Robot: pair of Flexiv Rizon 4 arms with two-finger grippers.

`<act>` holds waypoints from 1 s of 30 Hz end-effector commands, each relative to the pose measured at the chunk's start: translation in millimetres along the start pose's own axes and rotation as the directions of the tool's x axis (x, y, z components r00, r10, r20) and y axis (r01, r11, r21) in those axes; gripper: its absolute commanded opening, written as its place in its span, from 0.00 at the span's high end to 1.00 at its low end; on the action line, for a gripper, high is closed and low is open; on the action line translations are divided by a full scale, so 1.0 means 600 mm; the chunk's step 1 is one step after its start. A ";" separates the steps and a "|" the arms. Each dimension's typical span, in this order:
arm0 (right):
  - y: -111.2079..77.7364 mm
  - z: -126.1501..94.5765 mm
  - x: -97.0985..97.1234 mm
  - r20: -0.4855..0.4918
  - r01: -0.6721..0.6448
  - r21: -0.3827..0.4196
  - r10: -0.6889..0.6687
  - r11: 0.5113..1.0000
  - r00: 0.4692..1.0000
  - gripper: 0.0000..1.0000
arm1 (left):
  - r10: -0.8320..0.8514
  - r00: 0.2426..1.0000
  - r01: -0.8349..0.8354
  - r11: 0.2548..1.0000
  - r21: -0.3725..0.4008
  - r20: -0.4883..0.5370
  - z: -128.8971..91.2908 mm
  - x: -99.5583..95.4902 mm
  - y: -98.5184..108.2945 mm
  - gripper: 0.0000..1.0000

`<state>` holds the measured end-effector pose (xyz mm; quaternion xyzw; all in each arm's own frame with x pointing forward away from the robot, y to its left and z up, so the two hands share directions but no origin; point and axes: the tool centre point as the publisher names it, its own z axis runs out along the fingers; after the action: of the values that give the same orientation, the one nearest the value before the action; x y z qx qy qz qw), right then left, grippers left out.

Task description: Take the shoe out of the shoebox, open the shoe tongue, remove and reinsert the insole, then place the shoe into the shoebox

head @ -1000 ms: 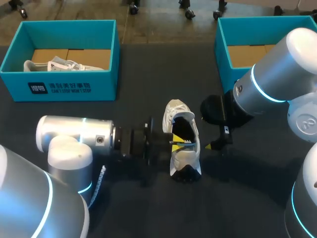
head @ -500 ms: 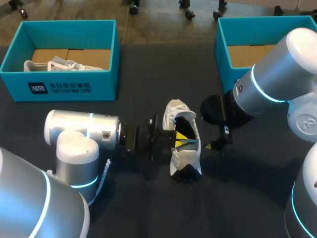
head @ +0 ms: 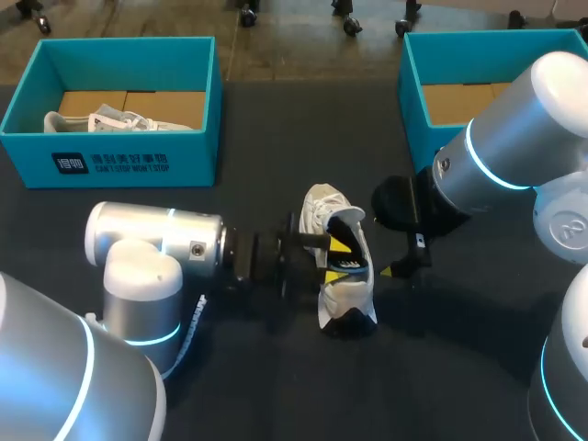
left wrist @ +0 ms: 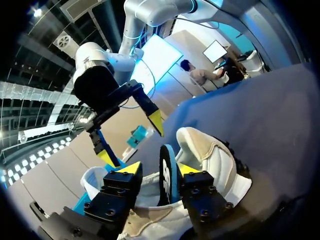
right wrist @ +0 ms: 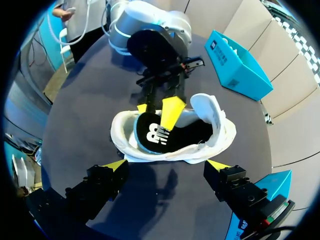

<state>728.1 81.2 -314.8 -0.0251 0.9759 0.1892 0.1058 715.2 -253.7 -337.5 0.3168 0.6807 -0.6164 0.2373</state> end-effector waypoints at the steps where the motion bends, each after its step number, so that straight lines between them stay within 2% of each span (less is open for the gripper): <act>1: 0.000 0.000 0.002 0.003 0.000 0.000 0.000 1.000 1.000 0.00 | 0.011 1.000 -0.011 1.000 -0.003 0.015 -0.014 -0.001 -0.019 0.51; 14: 0.000 0.000 0.002 0.003 0.000 0.000 0.000 1.000 1.000 0.00 | 0.058 0.998 -0.058 0.998 0.000 0.011 -0.036 -0.029 -0.043 0.52; 22: 0.000 0.000 0.002 0.003 0.000 0.000 0.000 1.000 1.000 0.00 | 0.096 0.995 -0.097 0.995 -0.009 -0.035 -0.052 -0.048 -0.063 0.50; 26: 0.000 0.000 0.002 0.003 0.000 0.000 0.000 1.000 1.000 0.00 | 0.093 0.991 -0.092 0.996 0.014 -0.092 -0.055 -0.051 -0.067 0.49; 29: 0.000 0.000 0.002 0.003 0.000 0.000 0.000 1.000 1.000 0.00 | 0.084 0.983 -0.080 0.996 0.028 -0.162 -0.055 -0.052 -0.069 0.43; 30: 0.000 0.000 0.002 0.003 0.000 0.000 0.000 1.000 1.000 0.00 | 0.084 0.979 -0.080 0.996 0.028 -0.185 -0.056 -0.053 -0.070 0.38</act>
<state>728.0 81.2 -314.8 -0.0251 0.9759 0.1892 0.1058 700.3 -228.2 -286.7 0.3778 0.6726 -0.5946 0.2266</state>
